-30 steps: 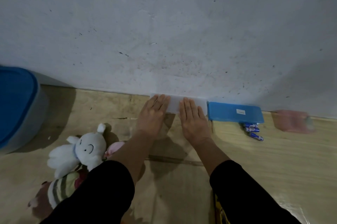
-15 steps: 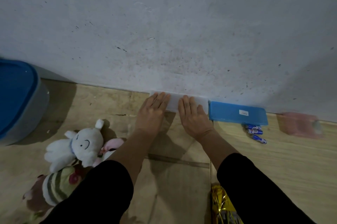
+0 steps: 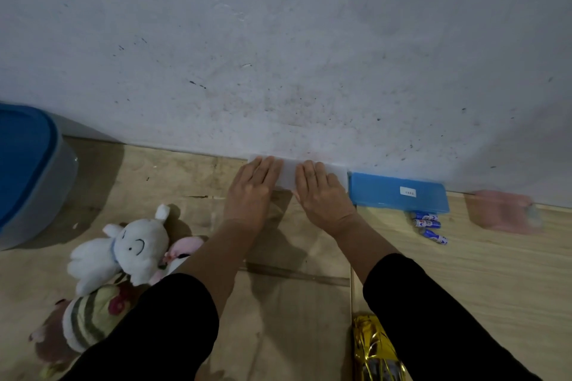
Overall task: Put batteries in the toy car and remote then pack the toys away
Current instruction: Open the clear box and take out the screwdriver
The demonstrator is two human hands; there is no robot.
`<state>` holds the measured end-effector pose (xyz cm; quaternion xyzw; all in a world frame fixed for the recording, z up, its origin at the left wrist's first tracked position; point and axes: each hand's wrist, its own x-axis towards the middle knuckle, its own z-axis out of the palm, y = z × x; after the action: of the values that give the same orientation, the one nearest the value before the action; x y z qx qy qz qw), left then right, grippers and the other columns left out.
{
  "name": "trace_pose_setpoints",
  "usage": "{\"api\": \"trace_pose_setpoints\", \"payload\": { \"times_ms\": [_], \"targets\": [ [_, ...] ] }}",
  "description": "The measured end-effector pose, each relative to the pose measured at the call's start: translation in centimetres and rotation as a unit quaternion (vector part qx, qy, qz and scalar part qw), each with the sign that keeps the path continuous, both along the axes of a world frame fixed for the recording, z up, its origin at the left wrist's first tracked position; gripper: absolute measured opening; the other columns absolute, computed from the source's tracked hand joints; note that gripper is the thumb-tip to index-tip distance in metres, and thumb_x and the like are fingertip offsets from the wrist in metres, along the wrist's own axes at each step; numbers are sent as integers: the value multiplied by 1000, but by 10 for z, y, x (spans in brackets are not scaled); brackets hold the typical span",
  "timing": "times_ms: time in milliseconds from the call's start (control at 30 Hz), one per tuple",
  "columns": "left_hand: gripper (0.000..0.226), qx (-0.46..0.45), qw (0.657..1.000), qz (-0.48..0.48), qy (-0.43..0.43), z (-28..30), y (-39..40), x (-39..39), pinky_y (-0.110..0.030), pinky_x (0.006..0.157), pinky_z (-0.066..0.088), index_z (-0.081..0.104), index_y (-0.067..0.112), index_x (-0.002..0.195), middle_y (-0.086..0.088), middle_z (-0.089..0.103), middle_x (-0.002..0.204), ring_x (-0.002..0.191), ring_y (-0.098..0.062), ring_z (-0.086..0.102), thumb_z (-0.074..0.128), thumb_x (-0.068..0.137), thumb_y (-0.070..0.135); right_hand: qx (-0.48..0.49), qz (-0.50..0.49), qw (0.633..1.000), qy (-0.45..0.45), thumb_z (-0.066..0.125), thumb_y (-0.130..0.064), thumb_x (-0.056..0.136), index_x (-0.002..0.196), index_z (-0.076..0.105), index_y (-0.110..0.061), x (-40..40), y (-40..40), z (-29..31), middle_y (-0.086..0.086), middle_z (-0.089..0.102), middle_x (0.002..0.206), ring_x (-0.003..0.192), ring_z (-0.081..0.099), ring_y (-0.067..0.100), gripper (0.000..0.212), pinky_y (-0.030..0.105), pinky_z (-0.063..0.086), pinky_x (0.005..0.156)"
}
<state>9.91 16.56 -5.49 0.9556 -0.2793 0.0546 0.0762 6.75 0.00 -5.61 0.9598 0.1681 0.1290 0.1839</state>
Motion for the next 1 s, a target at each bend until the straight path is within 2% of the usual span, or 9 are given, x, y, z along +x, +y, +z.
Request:
{"api": "trace_pose_setpoints", "payload": {
  "times_ms": [67, 200, 333, 433, 500, 600, 733, 833, 1000],
  "targets": [
    [49, -8, 1000, 13, -9, 0, 0, -2, -50, 87, 53, 59, 2, 124, -17, 64, 122, 113, -35, 61, 41, 80, 9, 31, -1, 1000, -4, 74, -36, 73, 117, 55, -1, 0, -2, 8, 17, 68, 106, 90, 68, 30, 60, 36, 56, 71],
    [71, -10, 994, 101, -34, 11, -6, -14, -49, 92, 42, 38, 19, 143, -8, 44, 142, 130, -28, 41, 53, 76, 4, 75, 6, 996, -38, 57, -21, 82, 130, 39, -10, -2, -12, 21, 14, 62, 115, 90, 62, 28, 53, 39, 52, 73],
    [83, 13, 988, 141, -62, 20, -10, -17, -44, 81, 37, 23, 26, 146, -7, 36, 116, 102, -25, 38, 53, 71, 7, 89, -14, 994, -59, 73, -17, 68, 136, 38, -18, -5, -17, 32, 12, 62, 99, 80, 57, 25, 76, 35, 48, 66],
    [96, 44, 989, 133, -50, 16, -9, -19, -43, 79, 44, 19, 18, 146, -7, 36, 115, 101, -24, 37, 65, 62, 7, 137, -18, 989, -50, 75, -6, 67, 135, 38, -15, -10, -14, 38, 10, 59, 85, 70, 55, 22, 78, 31, 47, 59],
    [104, 55, 989, 133, -11, 17, -11, -20, -45, 89, 44, 9, 16, 148, -8, 37, 131, 117, -25, 34, 73, 65, 10, 173, -18, 984, -25, 72, -3, 70, 136, 35, -11, -14, -11, 38, 14, 63, 91, 76, 61, 25, 75, 32, 53, 63],
    [99, 75, 990, 117, 13, 22, -16, -22, -46, 111, 22, -26, 18, 144, -6, 17, 154, 142, -25, 14, 56, 87, 13, 205, -32, 978, 36, 71, -9, 76, 137, 34, -9, -24, -5, 34, 18, 64, 114, 104, 64, 32, 71, 42, 56, 84],
    [103, 64, 989, 134, 2, 27, -17, -21, -51, 112, 16, -23, 21, 143, -6, 3, 147, 138, -27, 2, 59, 82, 9, 195, -49, 972, 123, 61, -18, 88, 141, 37, -8, -37, 0, 24, 15, 48, 141, 132, 45, 29, 59, 41, 33, 108],
    [106, 64, 988, 137, 24, 26, -14, -17, -52, 114, 11, -24, 22, 143, -6, -4, 144, 136, -26, -7, 61, 81, 10, 209, -51, 957, 194, 32, -19, 102, 151, 8, -13, -37, 6, 17, 8, 9, 159, 147, 6, 22, 55, 32, -5, 113],
    [105, 72, 990, 121, 32, 27, -10, -13, -53, 115, 9, -22, 22, 146, -7, -4, 151, 142, -28, -7, 62, 84, 20, 261, -70, 943, 196, 33, -18, 101, 151, 4, -17, -26, 28, 12, 3, 5, 160, 148, 3, 18, 58, 32, -5, 116]
  ]
}}
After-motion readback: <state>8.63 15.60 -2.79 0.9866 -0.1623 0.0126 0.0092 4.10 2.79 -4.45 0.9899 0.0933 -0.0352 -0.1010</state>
